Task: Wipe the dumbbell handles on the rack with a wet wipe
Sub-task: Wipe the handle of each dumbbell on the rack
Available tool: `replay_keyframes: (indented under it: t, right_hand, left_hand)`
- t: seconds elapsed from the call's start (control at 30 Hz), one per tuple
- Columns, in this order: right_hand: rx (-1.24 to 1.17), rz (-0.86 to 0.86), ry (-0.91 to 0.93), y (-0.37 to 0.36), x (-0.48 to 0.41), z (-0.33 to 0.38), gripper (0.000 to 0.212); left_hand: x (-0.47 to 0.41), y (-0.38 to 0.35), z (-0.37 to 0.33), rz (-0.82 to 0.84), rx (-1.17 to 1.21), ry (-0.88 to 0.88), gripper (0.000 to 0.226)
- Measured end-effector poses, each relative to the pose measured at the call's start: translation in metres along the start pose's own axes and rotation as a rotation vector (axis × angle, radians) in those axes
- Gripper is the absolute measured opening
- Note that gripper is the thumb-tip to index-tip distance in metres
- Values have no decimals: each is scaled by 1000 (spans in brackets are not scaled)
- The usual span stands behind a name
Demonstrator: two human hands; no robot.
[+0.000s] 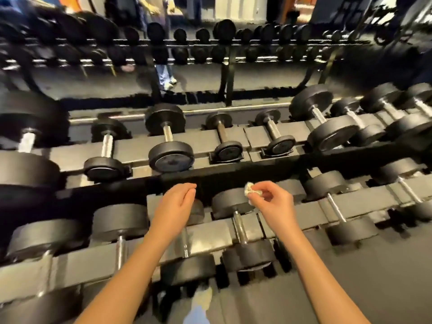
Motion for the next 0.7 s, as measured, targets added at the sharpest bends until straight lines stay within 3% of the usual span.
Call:
replay_keyframes:
  t: [0.17,0.4,0.53,0.7]
  right_hand:
    - [-34,245,133,-75,46,50,9]
    - [-69,573,297,-189,126,119,10]
    - [-131,799,411,-250,191,151,22]
    - [-207,1120,511,-292,291,180,10]
  left_hand:
    - [94,78,70,-213,-67,231,30]
    - [220,179,116,-468,-88,513,34]
    - [314,224,125,-641,-171,669,33]
    - [447,244,111,-889,-276,906,33]
Point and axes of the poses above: each hand's wrist, its own x-axis away from the middle knuckle, its own y-axis out of the back of the hand, z = x × y, the point moved 5 cm from there along -x, towards the middle knuckle, and after that the axes turned 3 degrees about -z, right-handed, at the moved point
